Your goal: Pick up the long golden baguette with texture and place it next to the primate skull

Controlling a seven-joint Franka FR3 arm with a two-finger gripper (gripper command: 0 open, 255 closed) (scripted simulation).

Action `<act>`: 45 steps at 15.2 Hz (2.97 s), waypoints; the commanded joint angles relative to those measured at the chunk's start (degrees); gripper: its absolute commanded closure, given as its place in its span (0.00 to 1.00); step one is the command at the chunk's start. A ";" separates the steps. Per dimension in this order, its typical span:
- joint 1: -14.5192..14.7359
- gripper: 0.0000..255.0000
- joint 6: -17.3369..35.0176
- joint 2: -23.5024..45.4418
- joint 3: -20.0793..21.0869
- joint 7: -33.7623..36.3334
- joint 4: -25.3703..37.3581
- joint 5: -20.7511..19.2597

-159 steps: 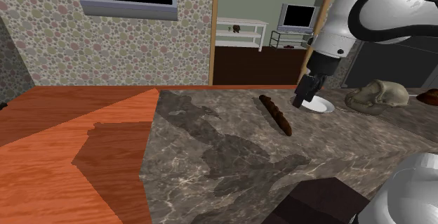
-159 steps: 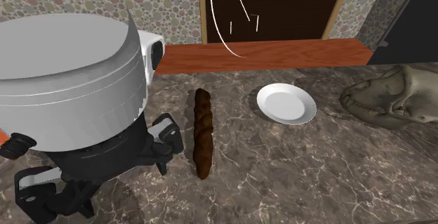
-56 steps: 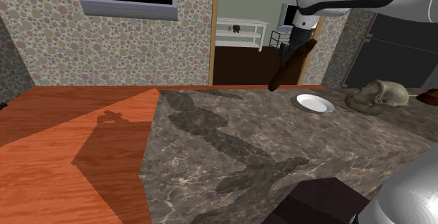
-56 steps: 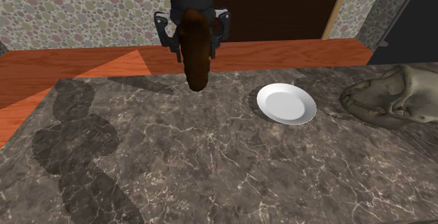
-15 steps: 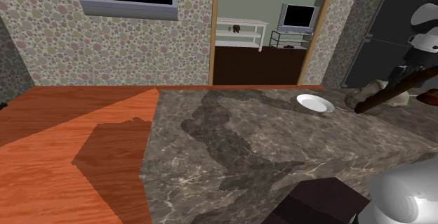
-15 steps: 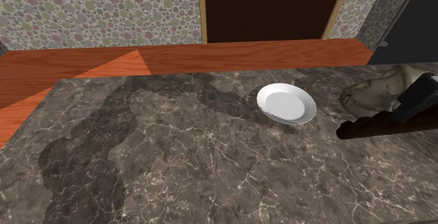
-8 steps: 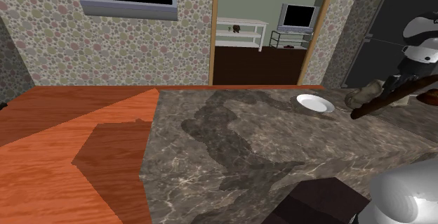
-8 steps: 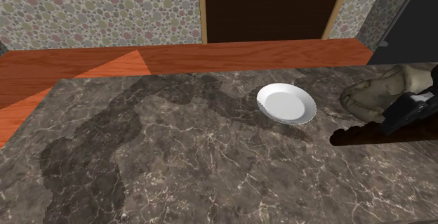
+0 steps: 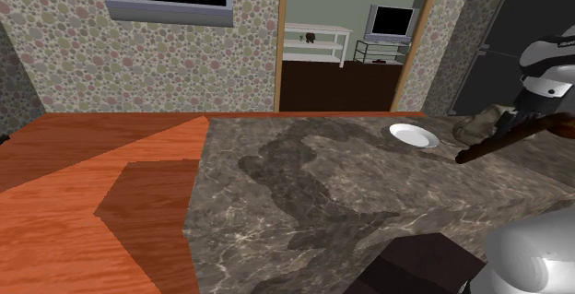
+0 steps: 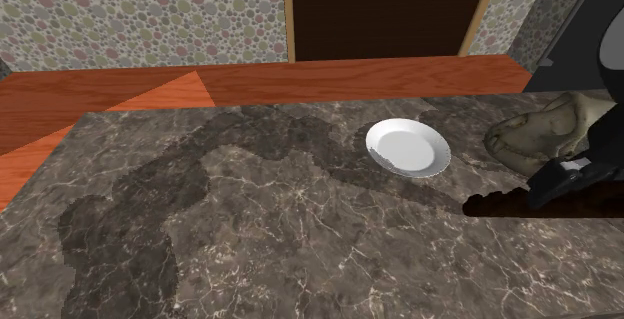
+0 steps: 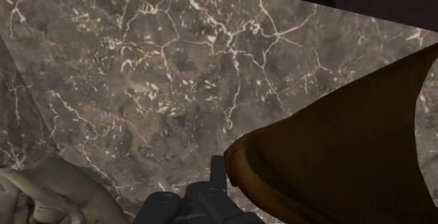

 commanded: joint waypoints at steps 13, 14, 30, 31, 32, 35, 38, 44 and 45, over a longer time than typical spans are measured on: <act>0.56 1.00 11.31 3.63 -3.20 -1.64 -8.04 0.59; 0.65 1.00 12.15 4.02 -3.47 -1.82 -8.53 0.72; 2.51 1.00 22.42 10.26 -7.04 -5.28 -13.44 4.20; 2.51 1.00 22.42 10.26 -7.04 -5.28 -13.44 4.20; 2.51 1.00 22.42 10.26 -7.04 -5.28 -13.44 4.20; 2.51 0.00 22.42 10.25 -7.04 -5.28 -13.44 4.20; 2.50 0.00 22.41 10.23 -7.03 -5.27 -13.45 4.17; 0.61 0.00 14.11 4.50 -4.30 -2.43 -10.02 0.66; 0.58 0.00 14.11 4.51 -4.27 -2.44 -10.02 0.68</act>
